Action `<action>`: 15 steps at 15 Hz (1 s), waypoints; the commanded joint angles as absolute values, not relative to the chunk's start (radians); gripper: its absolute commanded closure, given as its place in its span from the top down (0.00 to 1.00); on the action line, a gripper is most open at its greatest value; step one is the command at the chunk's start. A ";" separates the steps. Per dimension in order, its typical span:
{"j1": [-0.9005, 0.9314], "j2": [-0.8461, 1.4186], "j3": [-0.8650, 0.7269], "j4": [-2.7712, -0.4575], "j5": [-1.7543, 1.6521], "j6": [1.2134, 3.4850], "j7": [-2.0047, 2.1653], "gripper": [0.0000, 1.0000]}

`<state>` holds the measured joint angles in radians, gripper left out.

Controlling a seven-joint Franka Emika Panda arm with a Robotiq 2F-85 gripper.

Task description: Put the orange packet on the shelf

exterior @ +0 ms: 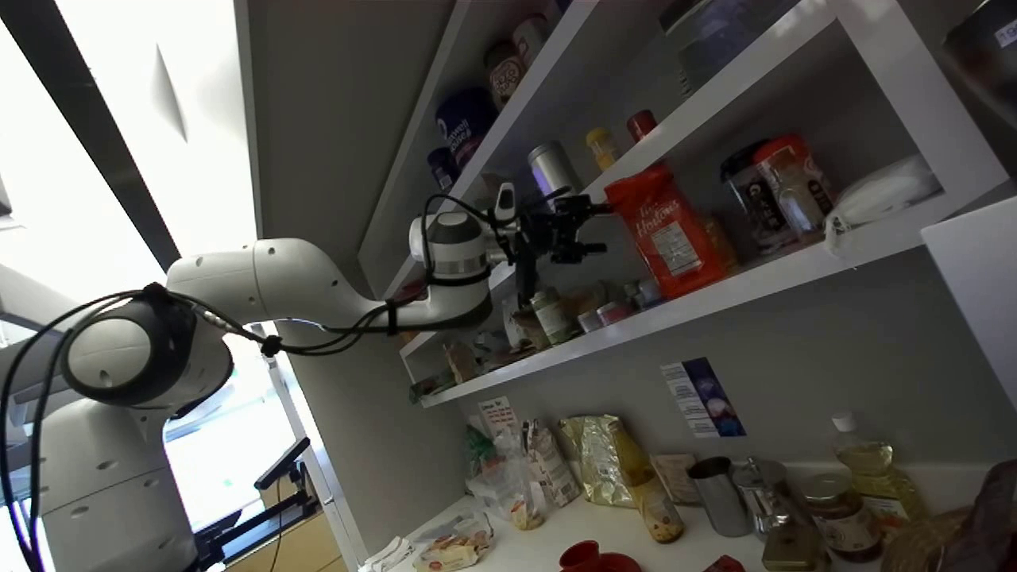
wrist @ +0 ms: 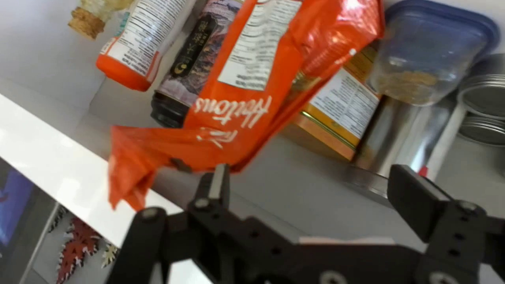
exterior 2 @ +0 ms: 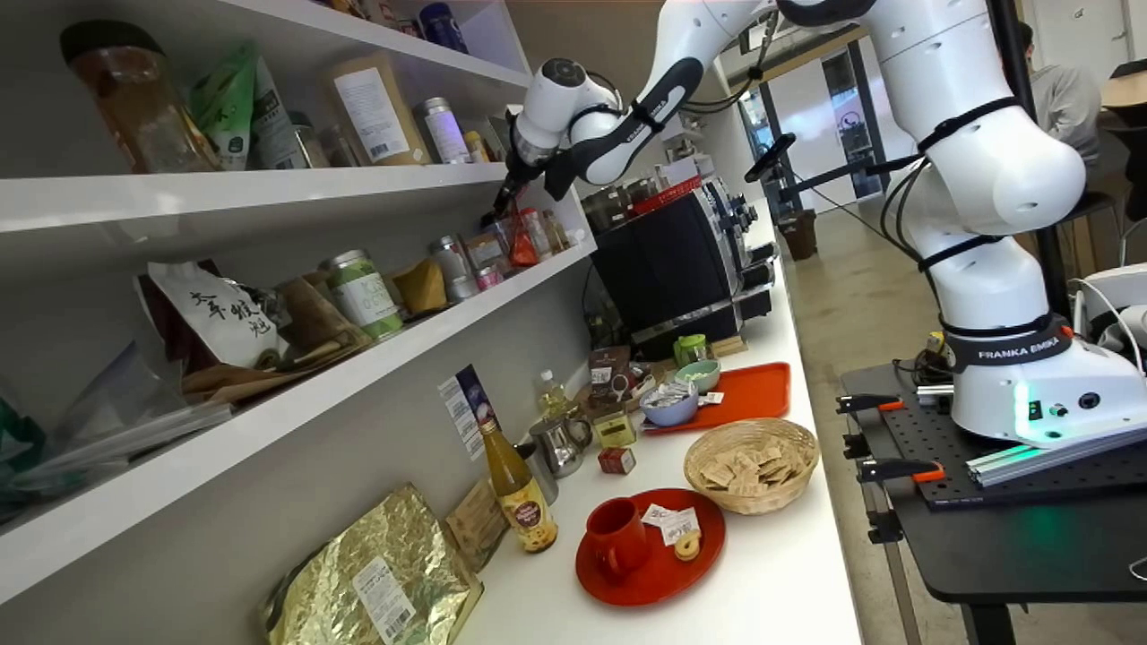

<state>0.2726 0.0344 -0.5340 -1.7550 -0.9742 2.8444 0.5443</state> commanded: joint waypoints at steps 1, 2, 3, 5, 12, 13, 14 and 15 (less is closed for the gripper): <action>0.325 -0.130 -0.493 -1.927 -1.254 2.824 0.788 1.00; 0.326 -0.157 -0.471 -1.957 -1.341 2.822 0.860 1.00; 0.320 -0.180 -0.444 -1.982 -1.426 2.826 0.940 1.00; 0.307 -0.231 -0.374 -2.034 -1.599 2.801 1.103 1.00; 0.393 -0.411 -0.157 -2.343 -1.965 2.393 1.658 1.00; 0.319 -0.410 -0.055 -2.385 -1.941 2.373 1.697 1.00; 0.329 -0.408 -0.027 -2.429 -1.936 2.352 1.743 1.00; 0.332 -0.403 0.018 -2.475 -1.926 2.310 1.797 1.00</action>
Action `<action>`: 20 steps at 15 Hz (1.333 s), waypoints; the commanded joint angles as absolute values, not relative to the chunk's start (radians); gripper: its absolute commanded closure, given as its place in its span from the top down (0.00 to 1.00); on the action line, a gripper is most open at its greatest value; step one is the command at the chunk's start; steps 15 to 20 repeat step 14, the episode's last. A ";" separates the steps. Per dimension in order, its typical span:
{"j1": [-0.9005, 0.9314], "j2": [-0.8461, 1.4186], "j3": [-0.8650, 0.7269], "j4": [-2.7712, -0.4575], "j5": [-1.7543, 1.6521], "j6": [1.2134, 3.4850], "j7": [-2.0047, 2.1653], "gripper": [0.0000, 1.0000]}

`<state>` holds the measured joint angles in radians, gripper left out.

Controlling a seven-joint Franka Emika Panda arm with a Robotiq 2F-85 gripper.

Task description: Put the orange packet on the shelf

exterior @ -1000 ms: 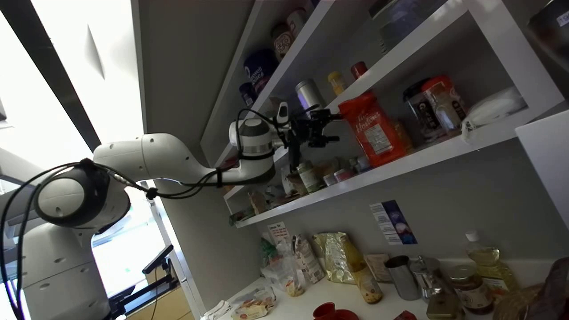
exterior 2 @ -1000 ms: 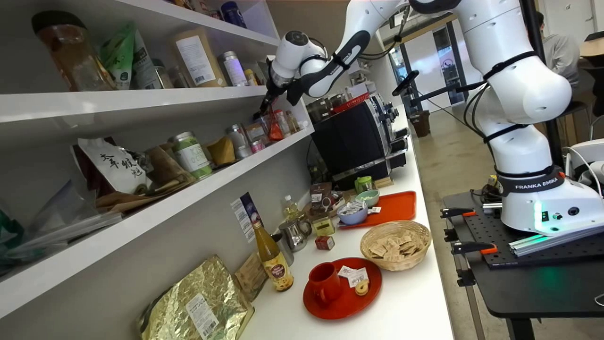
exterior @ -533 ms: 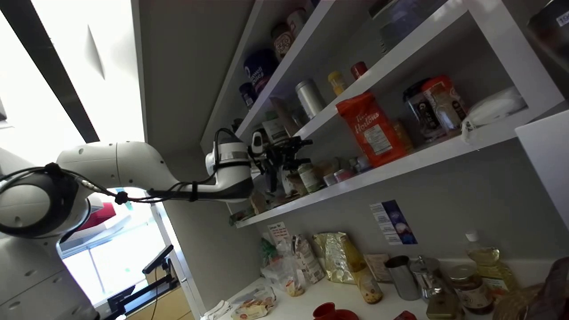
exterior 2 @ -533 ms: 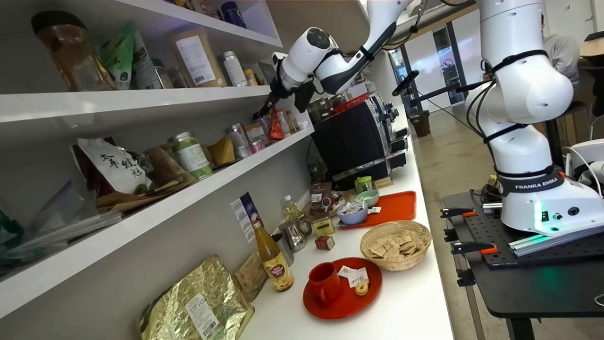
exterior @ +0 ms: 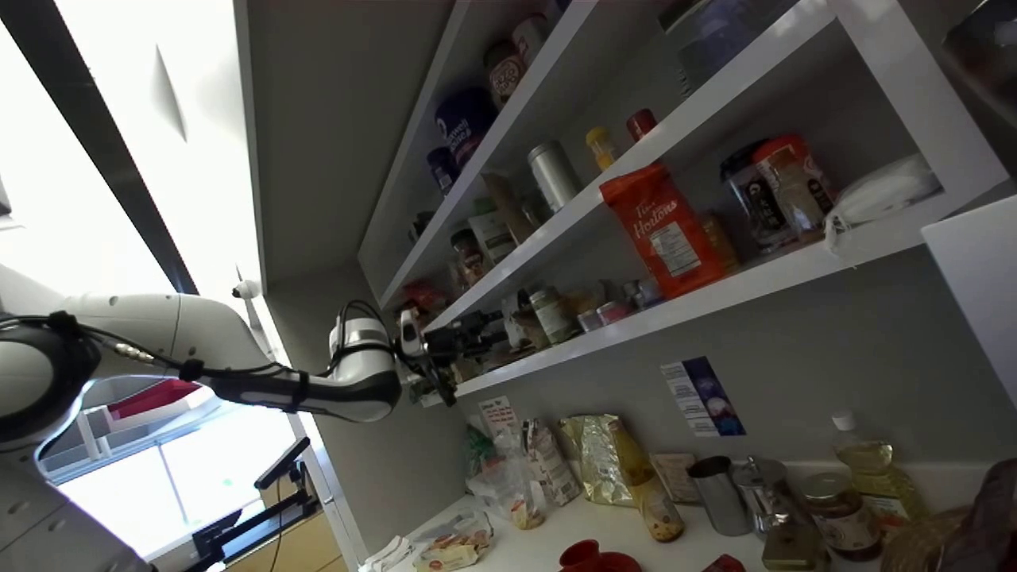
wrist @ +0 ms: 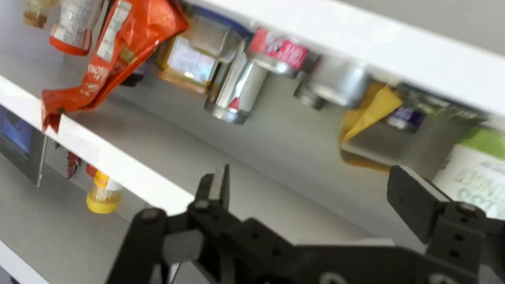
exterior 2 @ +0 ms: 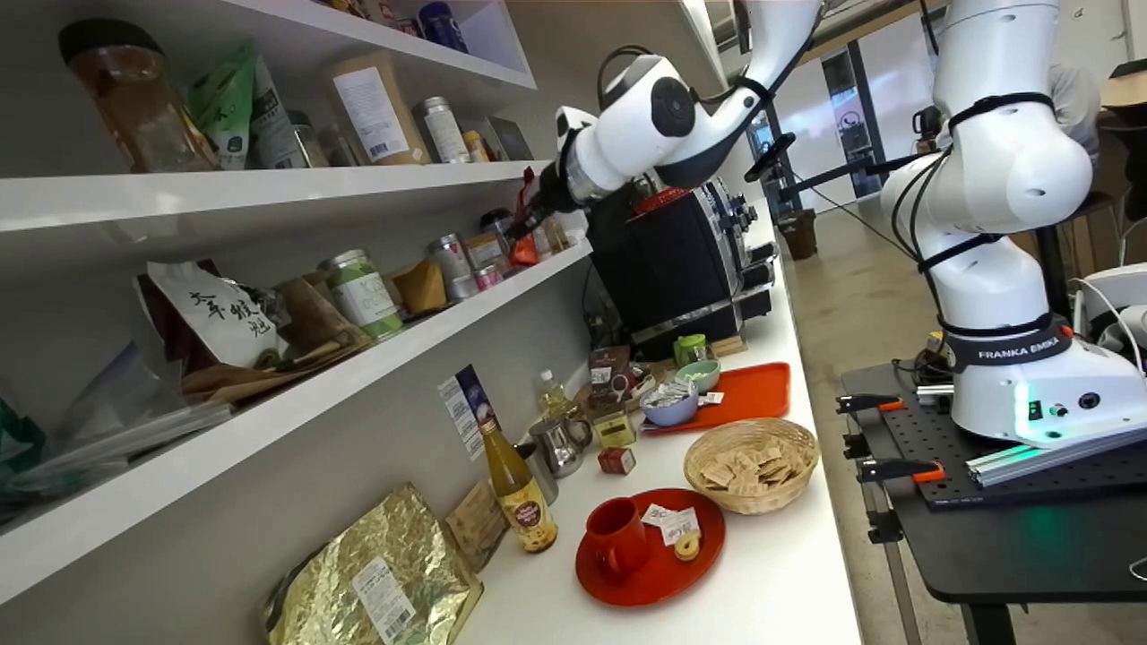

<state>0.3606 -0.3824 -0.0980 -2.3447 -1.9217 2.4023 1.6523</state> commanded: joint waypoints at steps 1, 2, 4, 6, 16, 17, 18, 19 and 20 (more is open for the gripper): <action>0.337 -0.391 0.057 -2.517 -1.923 2.267 1.866 1.00; 0.347 -0.375 0.101 -2.559 -1.911 2.210 1.930 1.00; 0.367 -0.333 0.174 -2.635 -1.869 2.109 2.050 1.00; 0.351 -0.341 0.170 -2.619 -1.870 2.153 2.004 1.00; 0.363 -0.311 0.208 -2.658 -1.847 2.097 2.067 1.00; 0.363 -0.311 0.208 -2.658 -1.847 2.097 2.067 1.00; 0.363 -0.311 0.208 -2.658 -1.847 2.097 2.067 1.00; 0.363 -0.311 0.208 -2.658 -1.847 2.097 2.067 1.00; 0.363 -0.311 0.208 -2.658 -1.847 2.097 2.067 1.00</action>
